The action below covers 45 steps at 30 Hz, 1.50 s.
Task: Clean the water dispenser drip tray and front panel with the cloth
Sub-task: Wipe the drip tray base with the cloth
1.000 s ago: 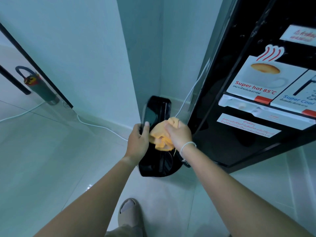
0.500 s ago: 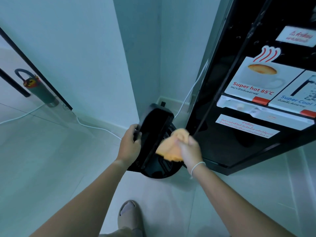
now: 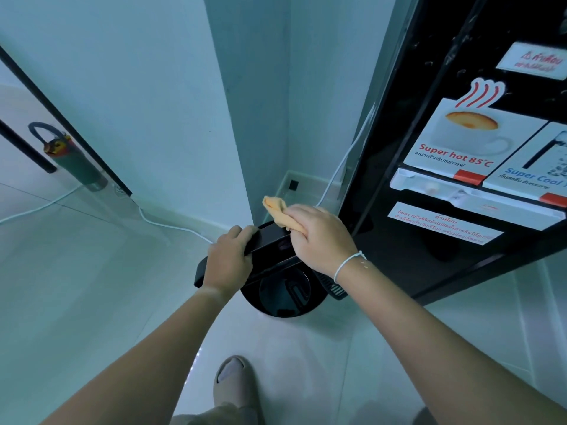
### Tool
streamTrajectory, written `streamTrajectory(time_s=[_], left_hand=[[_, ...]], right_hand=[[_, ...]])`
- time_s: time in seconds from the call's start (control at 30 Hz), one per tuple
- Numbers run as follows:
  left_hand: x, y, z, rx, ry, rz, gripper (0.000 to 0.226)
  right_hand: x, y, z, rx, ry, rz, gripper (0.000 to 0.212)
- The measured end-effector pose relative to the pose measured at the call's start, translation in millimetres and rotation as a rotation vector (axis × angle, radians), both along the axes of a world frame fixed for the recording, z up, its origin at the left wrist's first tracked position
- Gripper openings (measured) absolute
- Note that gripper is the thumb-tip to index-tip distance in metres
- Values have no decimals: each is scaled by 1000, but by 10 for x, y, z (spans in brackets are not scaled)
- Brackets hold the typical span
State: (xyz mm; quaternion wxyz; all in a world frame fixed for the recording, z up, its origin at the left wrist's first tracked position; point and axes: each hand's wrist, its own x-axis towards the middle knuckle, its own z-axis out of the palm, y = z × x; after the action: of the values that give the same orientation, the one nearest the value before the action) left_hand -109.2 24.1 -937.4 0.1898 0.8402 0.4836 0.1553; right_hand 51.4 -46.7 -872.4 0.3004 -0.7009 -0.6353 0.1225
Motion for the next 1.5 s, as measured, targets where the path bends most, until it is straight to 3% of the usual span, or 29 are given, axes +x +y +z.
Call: streamTrajectory(time_s=[0.1, 0.17, 0.27, 0.4, 0.5, 0.6, 0.73, 0.9, 0.97, 1.13, 1.3, 1.4, 1.5], left_hand=[[0, -11, 7, 63, 68, -16, 46], [-46, 4, -18, 25, -4, -2, 44], [-30, -14, 19, -132, -307, 99, 24], [225, -26, 249, -474, -646, 245, 16], [308, 48, 343, -737, -857, 322, 19], [254, 123, 352, -892, -893, 418, 21], [287, 13, 334, -1222, -854, 452, 37], [370, -136, 277, -1418, -830, 374, 37], [395, -125, 256, -1408, -863, 410, 39], [396, -6, 200, -1248, -946, 529, 36], [421, -44, 284, -989, -978, 523, 10], [440, -118, 414, -1076, -1013, 394, 53], [472, -154, 508, -1194, -913, 195, 65]], right_hand=[[62, 0, -105, -118, 1, -24, 26], [166, -70, -130, -214, 277, -147, 19], [216, -154, -195, -278, 655, -318, 24], [-65, -226, -397, -343, 722, -287, 25], [-39, -231, -393, -285, 897, -453, 16], [133, -182, -326, -218, 1094, -572, 17], [181, -35, -195, -173, 1259, -508, 23], [23, 232, 0, -154, 1202, -373, 24], [-64, 214, 32, -180, 1159, -297, 13], [-237, -51, -60, -248, 1208, -220, 20], [-317, -233, -155, -280, 1112, -229, 16], [-316, -212, -173, -238, 1082, -327, 15], [-330, -148, -164, -192, 1043, -395, 23]])
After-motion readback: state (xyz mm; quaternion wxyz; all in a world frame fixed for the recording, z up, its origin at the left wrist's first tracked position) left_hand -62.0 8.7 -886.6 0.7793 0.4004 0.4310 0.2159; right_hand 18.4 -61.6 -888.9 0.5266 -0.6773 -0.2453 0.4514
